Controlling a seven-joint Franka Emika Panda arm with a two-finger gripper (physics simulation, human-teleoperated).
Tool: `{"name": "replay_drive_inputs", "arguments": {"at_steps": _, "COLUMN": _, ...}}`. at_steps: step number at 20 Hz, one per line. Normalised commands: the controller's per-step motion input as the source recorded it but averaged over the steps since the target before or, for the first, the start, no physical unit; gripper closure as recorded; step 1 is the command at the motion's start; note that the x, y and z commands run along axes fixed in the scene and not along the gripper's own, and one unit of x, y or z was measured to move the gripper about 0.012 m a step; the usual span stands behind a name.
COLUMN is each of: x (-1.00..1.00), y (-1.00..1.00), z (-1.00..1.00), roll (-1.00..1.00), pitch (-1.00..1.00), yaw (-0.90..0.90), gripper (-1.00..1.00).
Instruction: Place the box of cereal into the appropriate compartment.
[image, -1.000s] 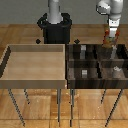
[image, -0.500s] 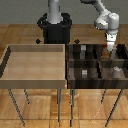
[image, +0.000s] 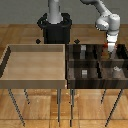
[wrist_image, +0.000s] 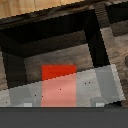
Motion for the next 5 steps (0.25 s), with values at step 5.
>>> {"name": "replay_drive_inputs", "arguments": {"at_steps": 5, "x": 0.0, "y": 0.0, "z": 0.0, "roll": 0.0, "pitch": 0.0, "yaw": 0.0, "gripper": -1.0}}
